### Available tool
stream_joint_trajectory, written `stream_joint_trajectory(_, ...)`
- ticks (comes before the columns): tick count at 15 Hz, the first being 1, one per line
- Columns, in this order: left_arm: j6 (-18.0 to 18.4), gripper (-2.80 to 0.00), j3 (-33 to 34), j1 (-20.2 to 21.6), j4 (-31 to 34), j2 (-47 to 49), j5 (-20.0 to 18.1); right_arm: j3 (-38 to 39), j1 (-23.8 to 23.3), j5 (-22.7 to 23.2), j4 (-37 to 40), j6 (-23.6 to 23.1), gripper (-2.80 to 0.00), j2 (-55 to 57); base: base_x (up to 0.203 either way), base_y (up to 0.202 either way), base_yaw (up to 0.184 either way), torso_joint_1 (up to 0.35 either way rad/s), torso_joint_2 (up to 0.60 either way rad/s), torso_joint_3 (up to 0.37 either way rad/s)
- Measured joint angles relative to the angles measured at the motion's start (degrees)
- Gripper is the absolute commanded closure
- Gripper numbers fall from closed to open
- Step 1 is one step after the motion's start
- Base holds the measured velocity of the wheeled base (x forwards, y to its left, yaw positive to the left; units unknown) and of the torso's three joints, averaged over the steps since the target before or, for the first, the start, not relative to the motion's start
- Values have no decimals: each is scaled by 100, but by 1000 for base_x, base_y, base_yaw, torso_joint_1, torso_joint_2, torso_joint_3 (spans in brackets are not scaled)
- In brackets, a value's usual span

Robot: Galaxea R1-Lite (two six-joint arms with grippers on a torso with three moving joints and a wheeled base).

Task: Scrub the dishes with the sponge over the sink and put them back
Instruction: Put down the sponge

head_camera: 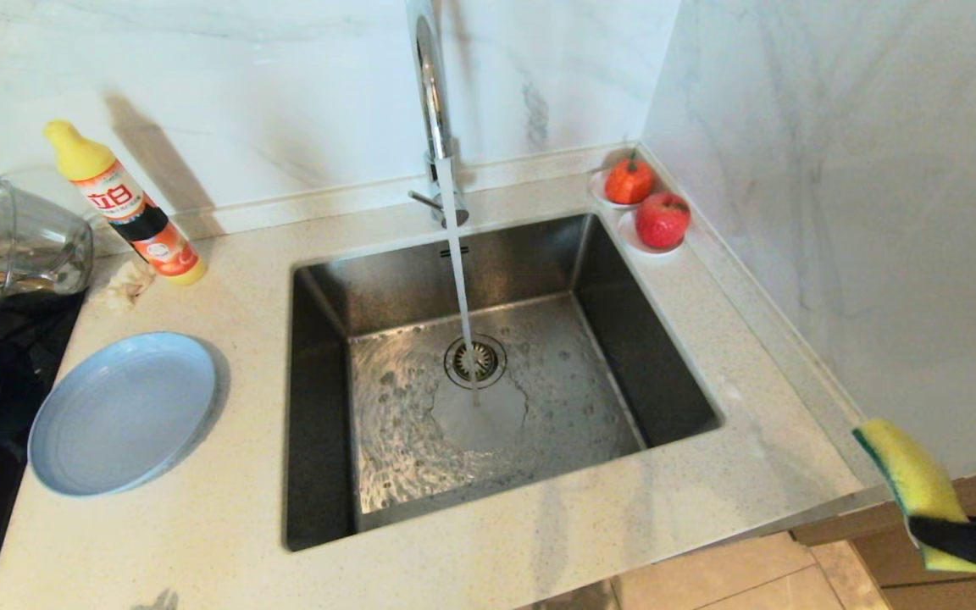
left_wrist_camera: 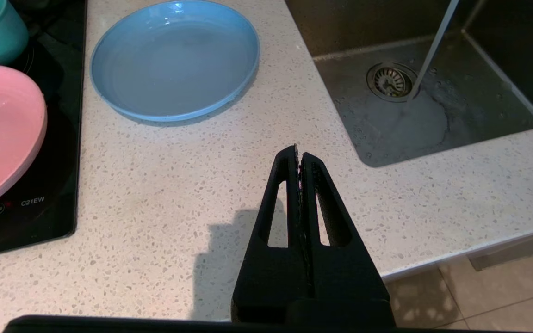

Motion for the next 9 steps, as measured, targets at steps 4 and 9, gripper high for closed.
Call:
stream_joint_trajectory(4, 2, 0, 0, 1, 0, 0, 2, 951, -453, 371, -481, -921, 0, -707, 0, 0, 0, 0, 0, 0)
stream_joint_trajectory(9, 2, 0, 0, 0, 2, 0, 2, 1810, -1048, 1647, -570, -1389, 0, -1561, 0, 0, 0, 0, 0, 0)
